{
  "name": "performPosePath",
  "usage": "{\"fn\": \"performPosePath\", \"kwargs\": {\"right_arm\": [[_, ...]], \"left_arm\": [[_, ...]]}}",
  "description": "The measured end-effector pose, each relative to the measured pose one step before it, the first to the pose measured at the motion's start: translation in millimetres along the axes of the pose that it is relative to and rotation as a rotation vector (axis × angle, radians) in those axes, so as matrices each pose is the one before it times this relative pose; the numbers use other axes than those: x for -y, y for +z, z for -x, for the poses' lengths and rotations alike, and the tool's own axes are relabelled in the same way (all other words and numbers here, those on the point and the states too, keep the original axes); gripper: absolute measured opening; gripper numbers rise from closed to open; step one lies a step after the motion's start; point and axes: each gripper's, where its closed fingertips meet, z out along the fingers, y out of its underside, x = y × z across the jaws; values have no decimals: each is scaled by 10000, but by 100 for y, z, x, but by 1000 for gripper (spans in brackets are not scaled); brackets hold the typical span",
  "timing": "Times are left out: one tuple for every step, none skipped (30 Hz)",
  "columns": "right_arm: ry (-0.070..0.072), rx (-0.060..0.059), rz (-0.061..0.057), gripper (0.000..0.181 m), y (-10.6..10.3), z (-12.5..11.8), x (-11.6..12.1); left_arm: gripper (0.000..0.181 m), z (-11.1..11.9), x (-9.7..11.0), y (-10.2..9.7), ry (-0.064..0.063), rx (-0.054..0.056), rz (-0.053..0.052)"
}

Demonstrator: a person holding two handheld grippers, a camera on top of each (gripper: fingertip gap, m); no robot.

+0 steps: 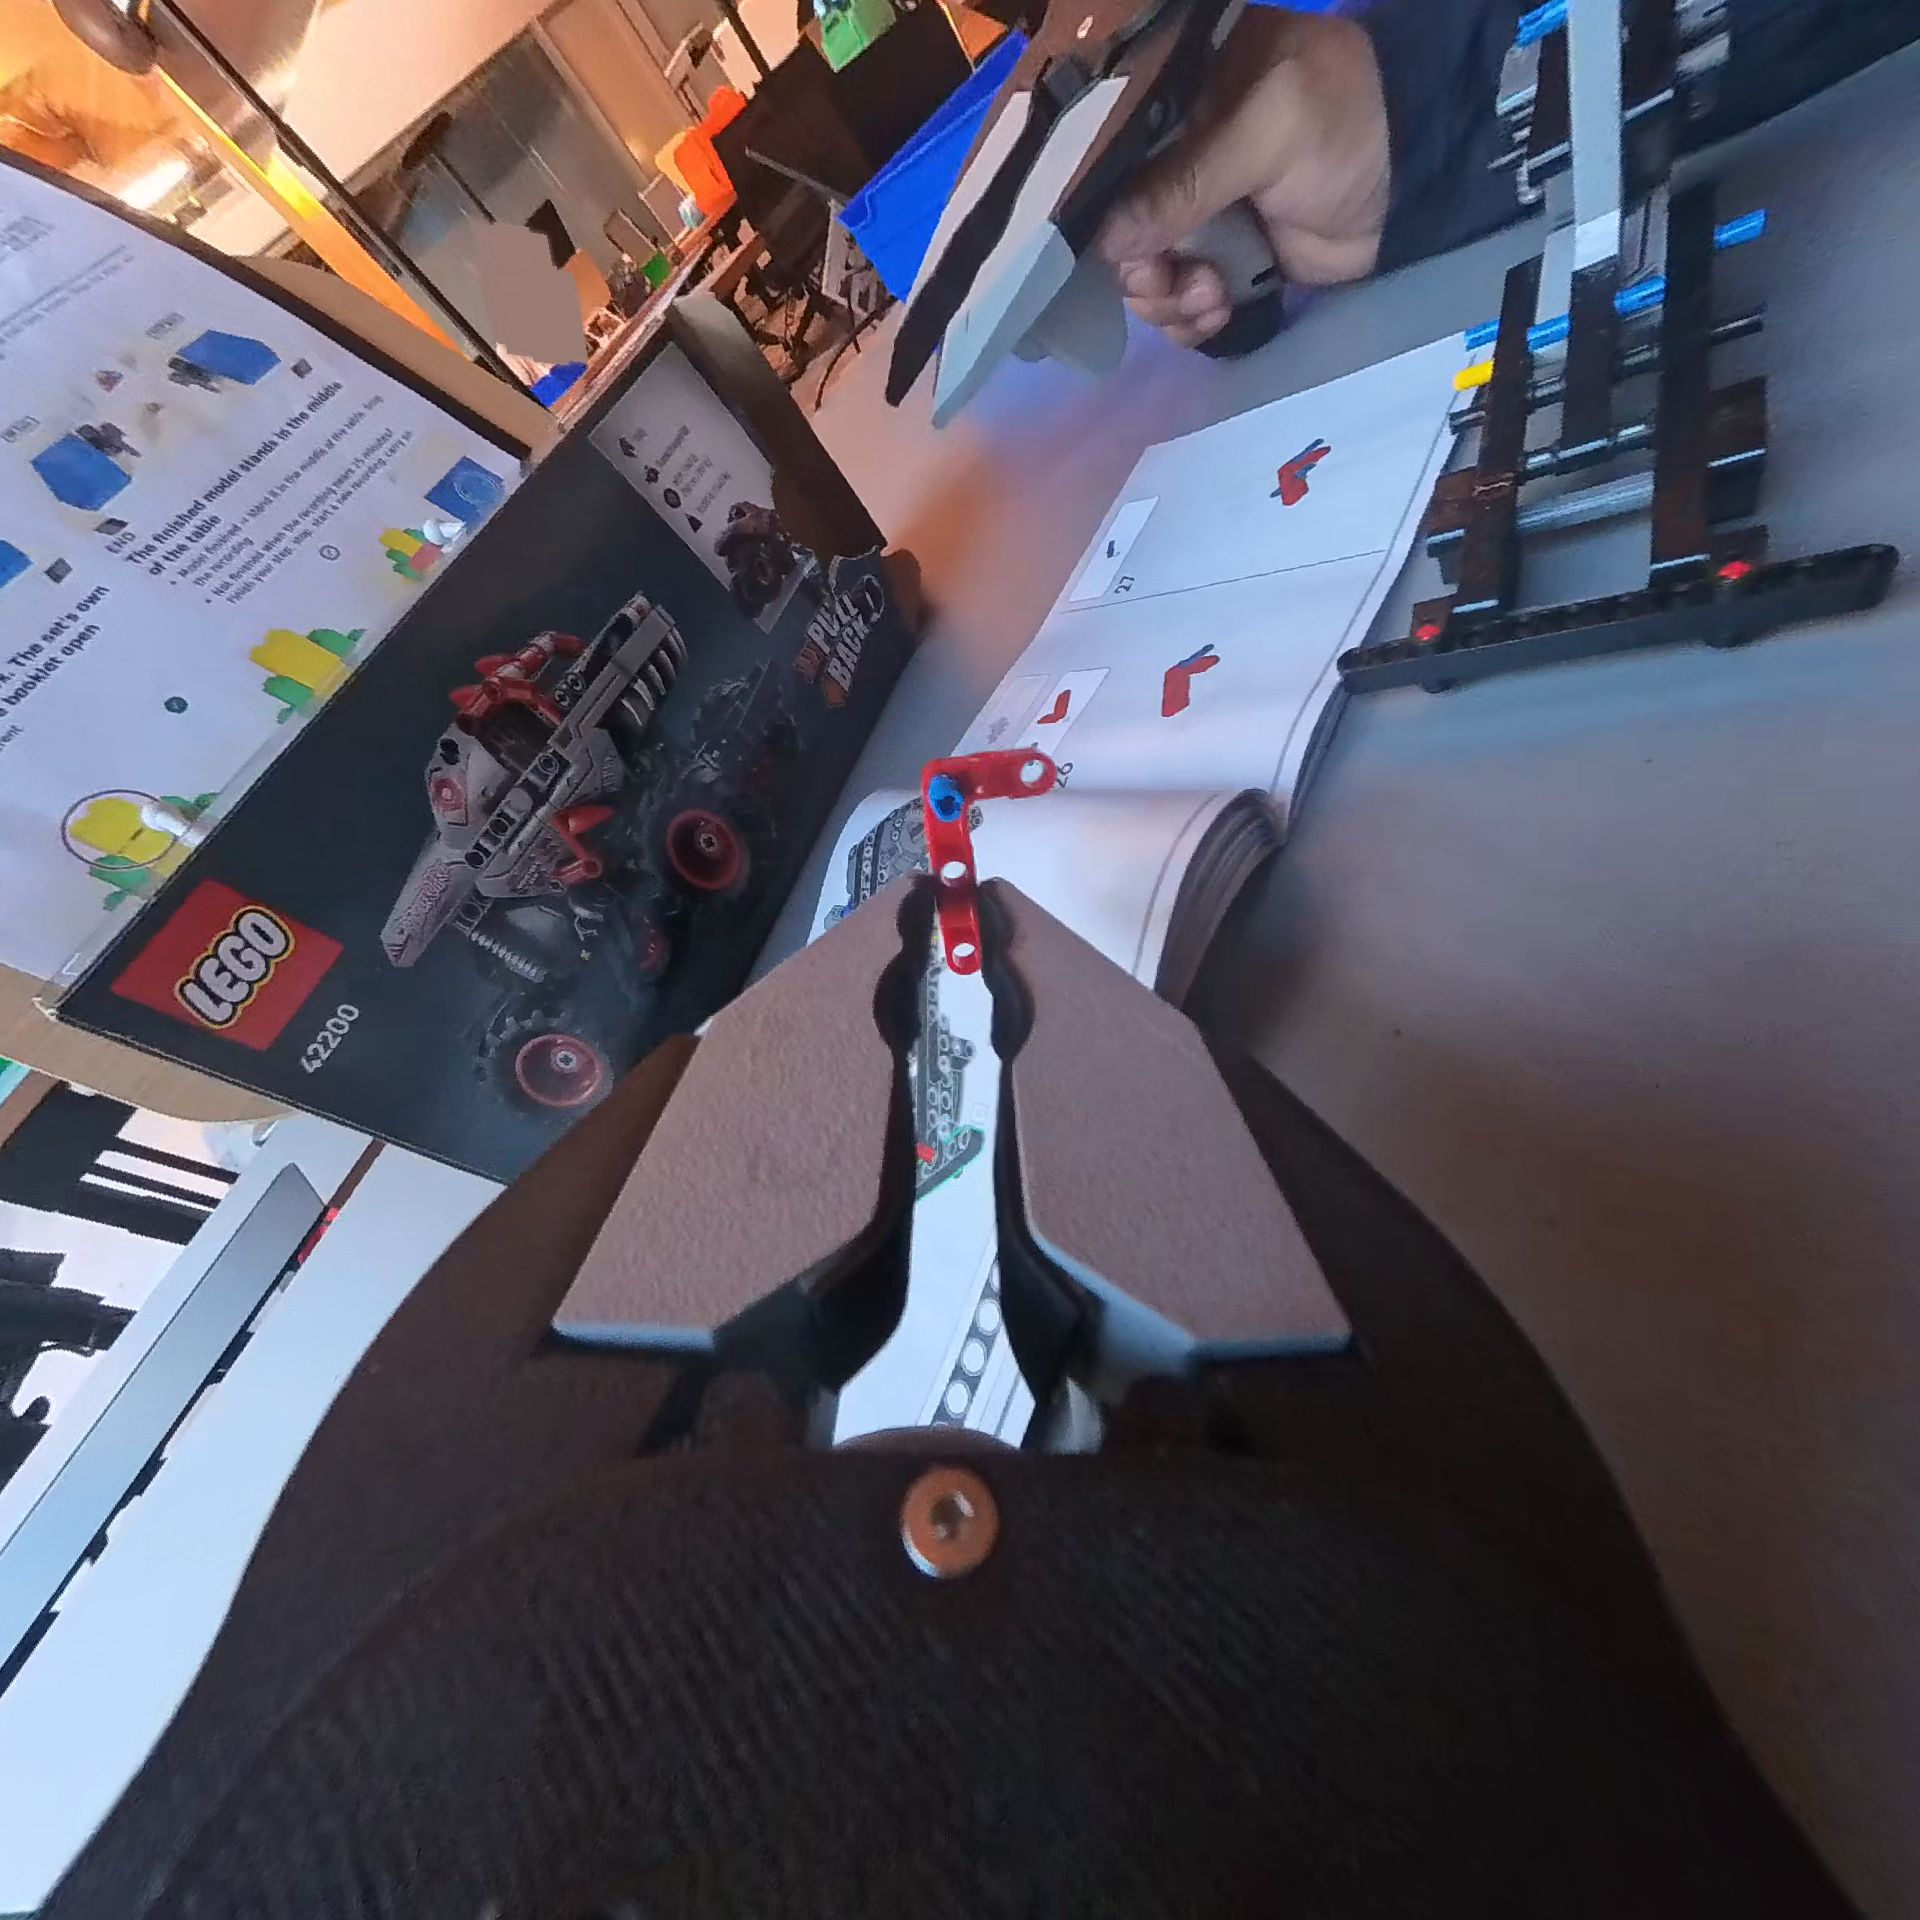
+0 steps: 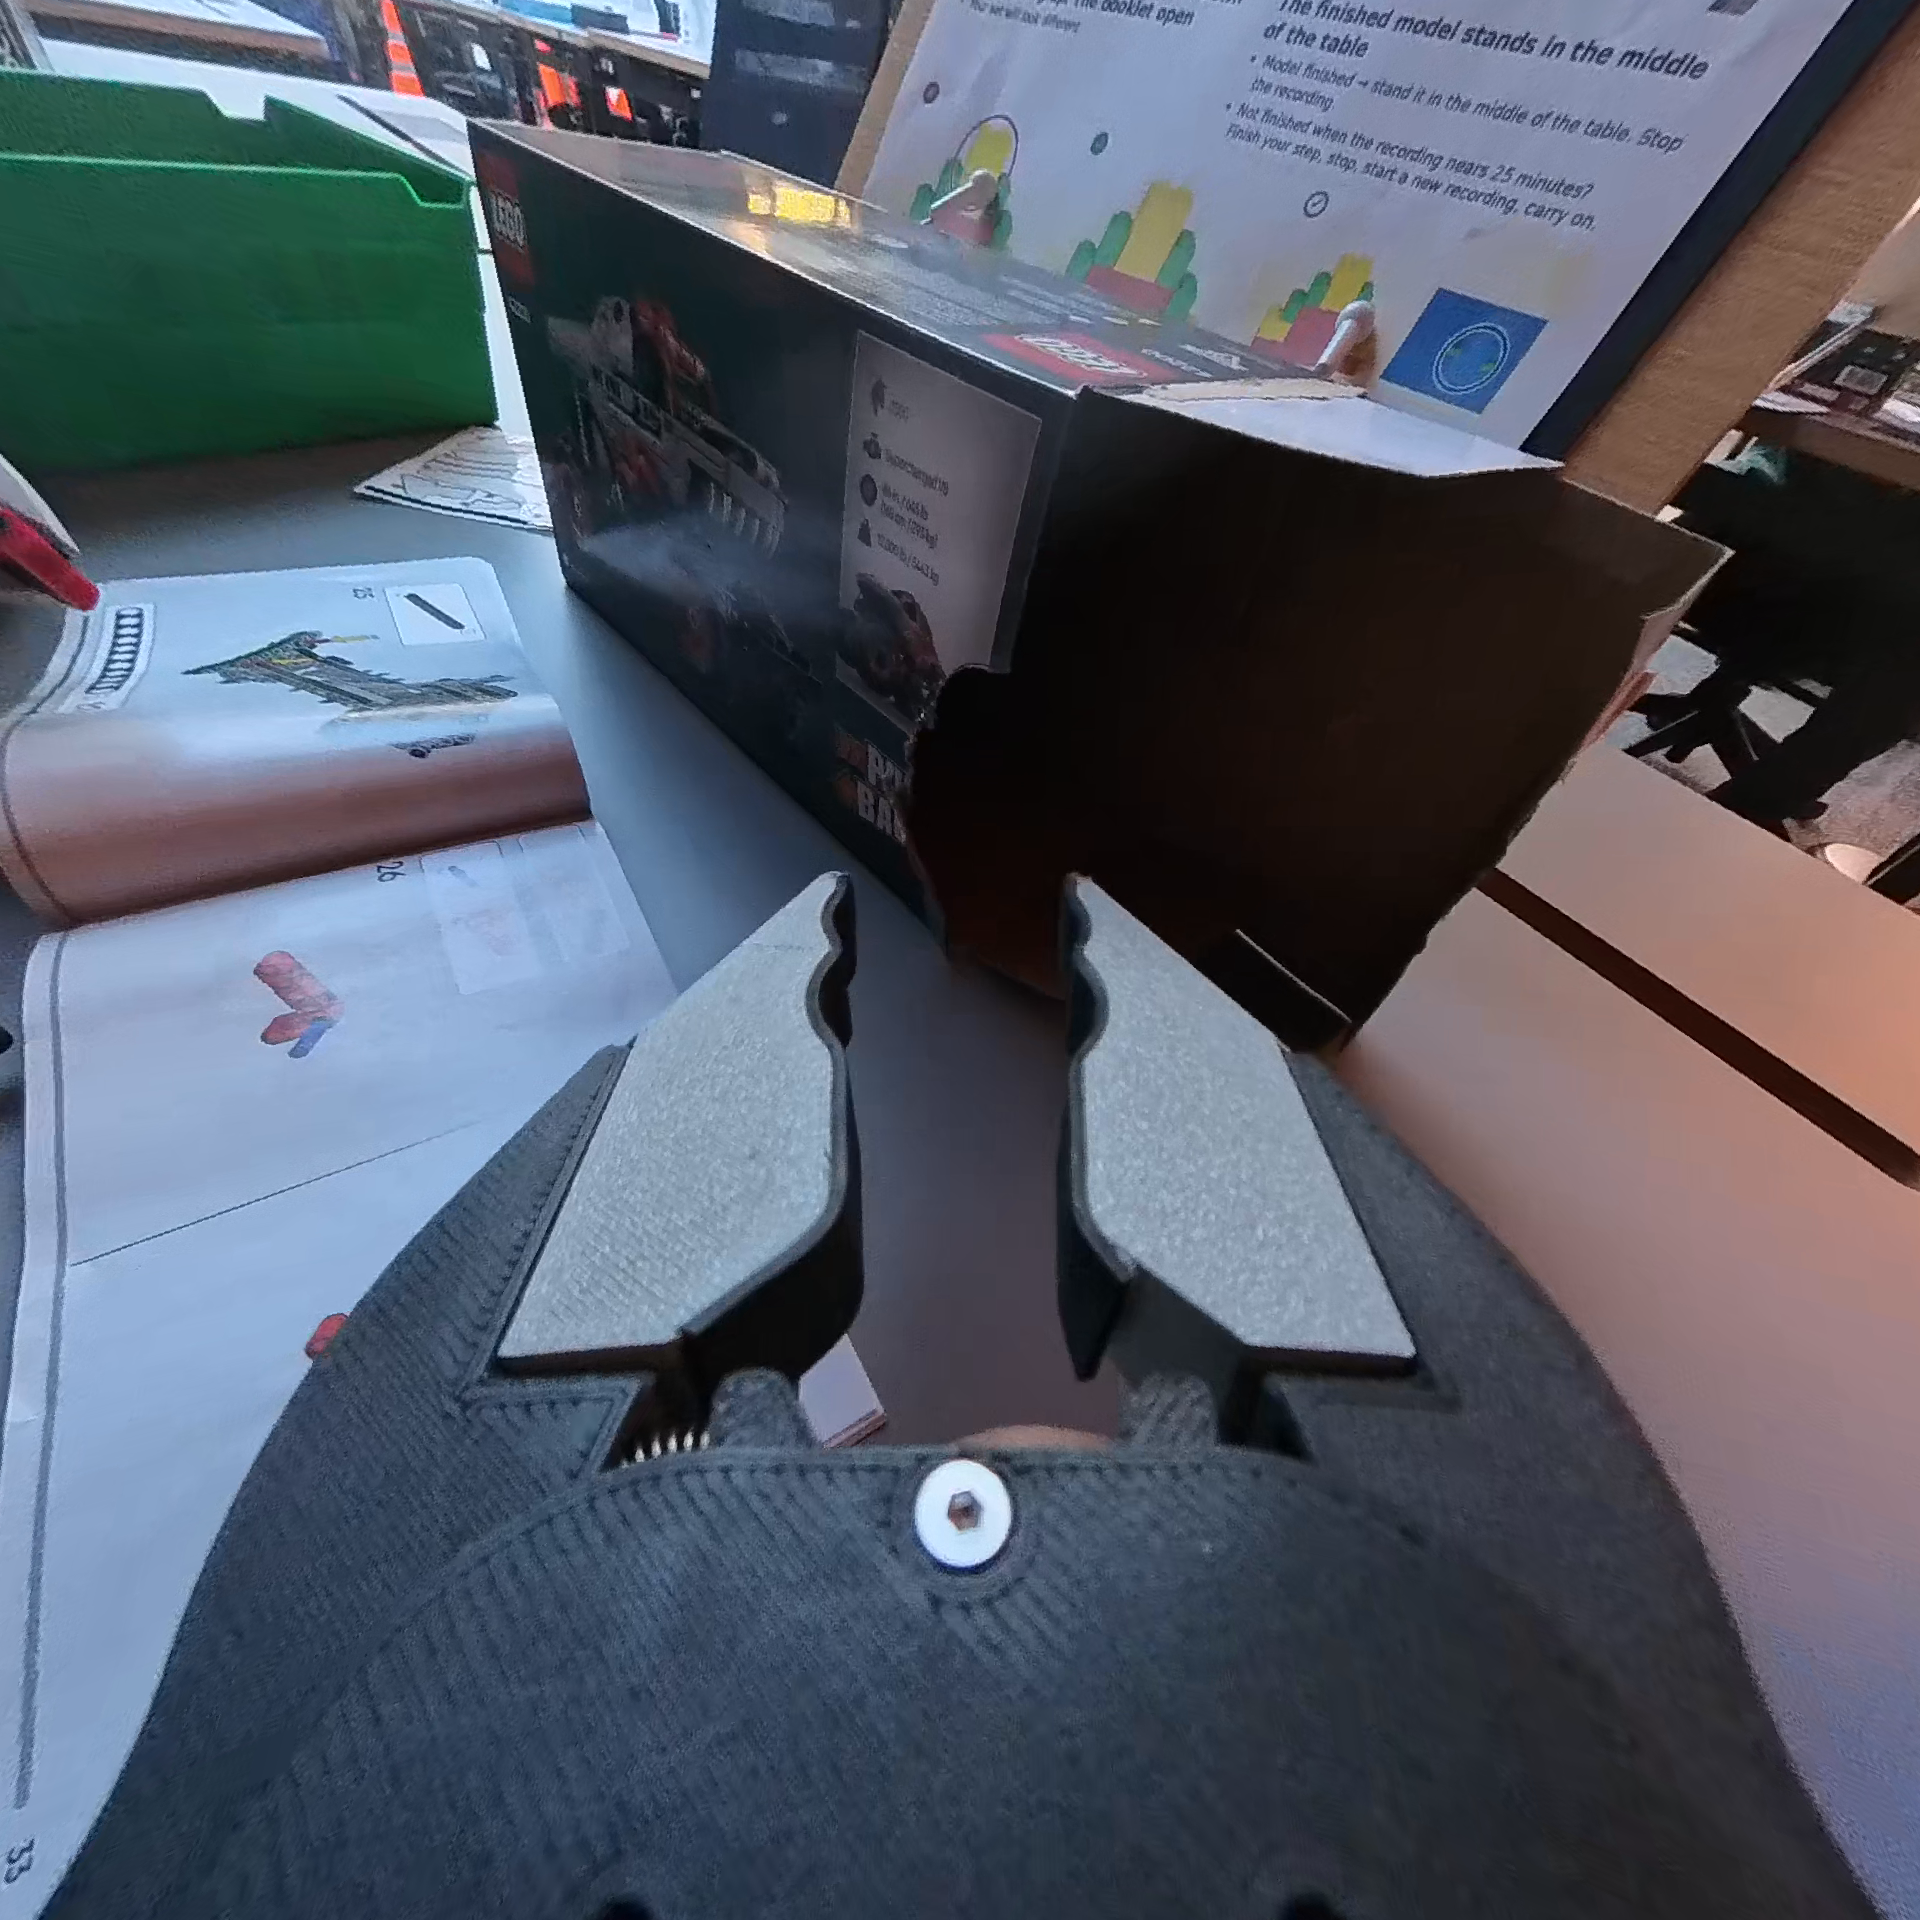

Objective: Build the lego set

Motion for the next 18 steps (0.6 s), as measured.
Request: {"fn": "performPosePath", "kwargs": {"right_arm": [[4,-6,10,36,12,-5,-9],[-6,-73,-13,35,-16,-69,17],[-22,-52,-42,35,-41,-28,60],[-24,-42,-58,35,-41,-6,81],[-1,-28,-58,35,-34,-20,76],[29,19,-28,35,4,5,39],[45,46,7,35,4,16,-9],[62,33,-14,35,-6,-24,10],[60,13,-31,35,-34,-47,25],[50,7,-30,35,-29,-54,38],[36,1,-16,35,-13,-28,20],[11,-6,-9,35,-10,-22,6],[-14,-14,4,35,12,2,1],[-30,-8,15,35,12,21,-9],[-34,3,13,35,20,65,-11],[-38,-9,13,35,18,44,-1],[-47,-5,15,35,24,76,-8],[-60,-18,24,34,27,49,-18]], "left_arm": [[5,-40,-68,21,26,-10,48],[5,-42,-21,0,35,0,14],[5,-14,19,-10,18,5,-11],[5,4,26,-12,-8,10,-13],[5,-9,13,8,-12,-13,-8],[5,-8,-13,4,-12,-20,7],[5,1,-2,-7,-19,-16,-1],[5,37,18,-13,-28,3,-18],[5,65,5,-19,-40,7,-16],[5,71,0,-12,-47,17,-7],[5,67,25,-24,-40,13,-20],[5,38,26,-27,-26,9,-23],[5,21,13,-8,-19,6,-7],[5,-30,23,-3,-5,-9,-2],[5,-61,23,12,17,-14,3],[5,-78,20,16,33,-13,3],[5,-87,38,8,37,-11,-6],[5,-91,48,15,38,-16,-3]]}}
